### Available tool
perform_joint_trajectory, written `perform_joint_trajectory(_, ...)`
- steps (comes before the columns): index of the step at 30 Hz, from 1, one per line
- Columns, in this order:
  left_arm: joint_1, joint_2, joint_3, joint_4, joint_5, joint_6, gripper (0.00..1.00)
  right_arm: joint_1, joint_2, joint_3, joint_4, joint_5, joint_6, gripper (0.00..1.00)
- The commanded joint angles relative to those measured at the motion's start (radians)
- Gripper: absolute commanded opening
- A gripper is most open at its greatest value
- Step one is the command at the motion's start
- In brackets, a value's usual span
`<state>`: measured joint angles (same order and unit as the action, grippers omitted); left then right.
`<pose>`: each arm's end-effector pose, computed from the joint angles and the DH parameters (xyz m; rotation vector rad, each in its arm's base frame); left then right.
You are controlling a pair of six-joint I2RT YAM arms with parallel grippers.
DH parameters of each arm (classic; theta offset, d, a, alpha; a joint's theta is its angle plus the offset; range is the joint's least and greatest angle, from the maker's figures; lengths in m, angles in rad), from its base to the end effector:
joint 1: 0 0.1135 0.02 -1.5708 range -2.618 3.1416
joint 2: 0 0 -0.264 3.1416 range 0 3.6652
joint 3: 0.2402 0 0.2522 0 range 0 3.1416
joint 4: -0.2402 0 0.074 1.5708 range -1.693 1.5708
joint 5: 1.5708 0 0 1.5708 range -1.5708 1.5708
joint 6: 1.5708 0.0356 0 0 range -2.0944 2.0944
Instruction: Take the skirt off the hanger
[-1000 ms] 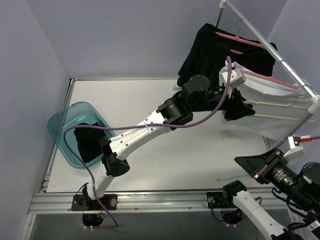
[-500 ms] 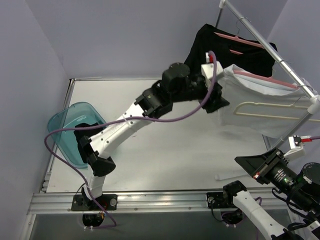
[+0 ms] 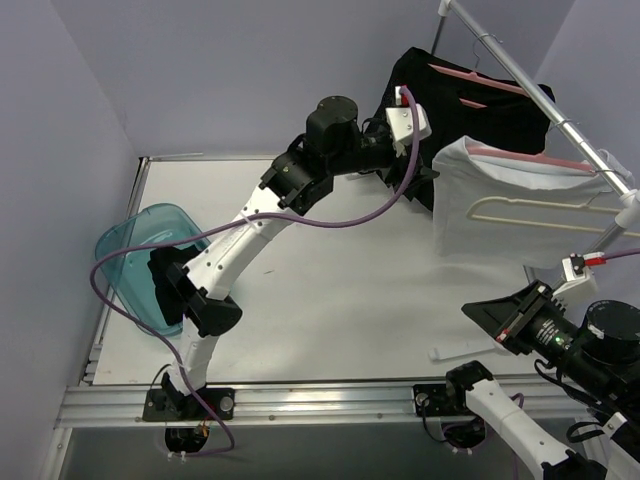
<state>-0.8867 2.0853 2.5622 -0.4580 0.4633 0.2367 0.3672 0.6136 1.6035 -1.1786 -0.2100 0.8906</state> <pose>0.2694 -0.3556 0.5111 1.1599 1.1319 -0.8650 -0.0070 0.0052 0.4828 0.3285 1.8604 1.0761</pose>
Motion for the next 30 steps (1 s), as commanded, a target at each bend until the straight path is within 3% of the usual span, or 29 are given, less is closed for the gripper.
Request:
perform_joint_trajectory(1,0.005,0.024,-0.042,0.121,0.087,0.081,0.85,-0.001,0.035,0.010,0.013,-0.006,-0.016,0.00)
perform_joint_trajectory(7,0.037,0.099,0.001,0.197,0.193,-0.006,0.86,0.001,0.032,0.010,0.002,-0.011,-0.009,0.00)
perform_joint_trajectory(16,0.014,0.202,0.094,0.331,0.209,-0.140,0.90,0.009,0.035,-0.005,0.016,-0.005,-0.016,0.00)
perform_joint_trajectory(21,-0.008,0.252,0.141,0.340,0.210,-0.178,0.87,0.010,0.028,-0.008,0.017,0.003,-0.013,0.00)
perform_joint_trajectory(24,-0.017,0.251,0.132,0.351,0.213,-0.194,0.76,0.010,0.021,0.001,0.008,0.011,-0.009,0.00)
perform_joint_trajectory(25,-0.018,0.251,0.131,0.352,0.213,-0.198,0.54,0.010,0.012,0.003,0.004,0.015,-0.007,0.00)
perform_joint_trajectory(30,-0.035,0.249,0.142,0.343,0.177,-0.212,0.21,0.018,-0.009,-0.010,0.005,0.024,0.016,0.00)
